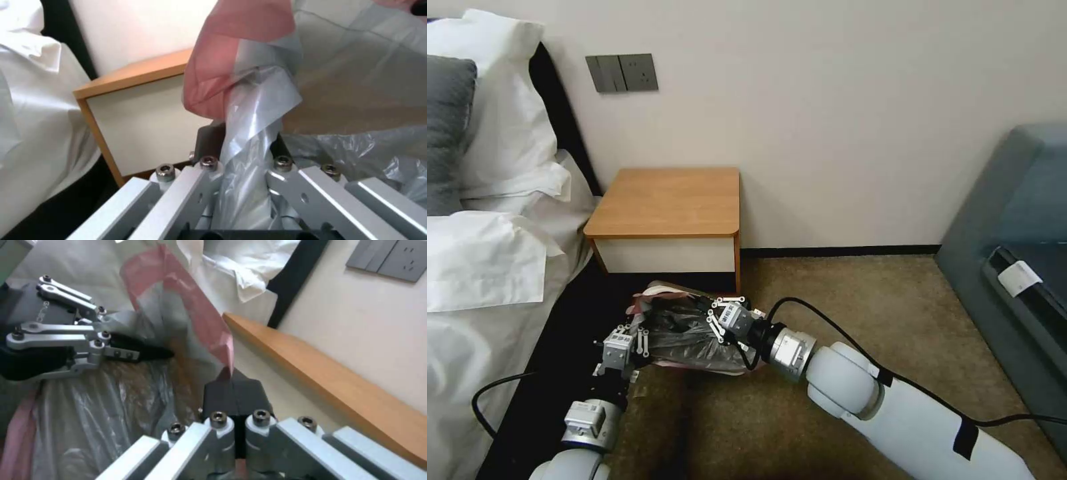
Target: Pick up the garbage bag from the table and place it over the trash can.
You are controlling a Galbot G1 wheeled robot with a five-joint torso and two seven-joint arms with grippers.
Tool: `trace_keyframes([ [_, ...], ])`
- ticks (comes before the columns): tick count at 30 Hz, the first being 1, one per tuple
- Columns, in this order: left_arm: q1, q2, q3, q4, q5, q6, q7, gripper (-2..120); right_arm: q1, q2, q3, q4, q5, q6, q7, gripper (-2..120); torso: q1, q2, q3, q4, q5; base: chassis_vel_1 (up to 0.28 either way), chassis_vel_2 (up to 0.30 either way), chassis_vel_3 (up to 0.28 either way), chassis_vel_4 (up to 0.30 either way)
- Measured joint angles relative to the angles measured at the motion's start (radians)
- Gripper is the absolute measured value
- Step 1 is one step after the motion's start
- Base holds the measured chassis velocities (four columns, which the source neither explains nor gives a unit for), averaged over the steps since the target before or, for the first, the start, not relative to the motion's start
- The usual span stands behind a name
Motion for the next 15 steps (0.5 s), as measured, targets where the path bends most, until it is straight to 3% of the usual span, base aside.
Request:
trace_keyframes([
  [15,0.031,0.007,0.004,-0.002,0.124,-0.059,0.047,7,0.097,0.045,-0.001,-0.065,0.02,0.001,0.045,0,0.0,0.0,0.0,0.0001,0.0,0.0,0.0,0.0,0.0],
])
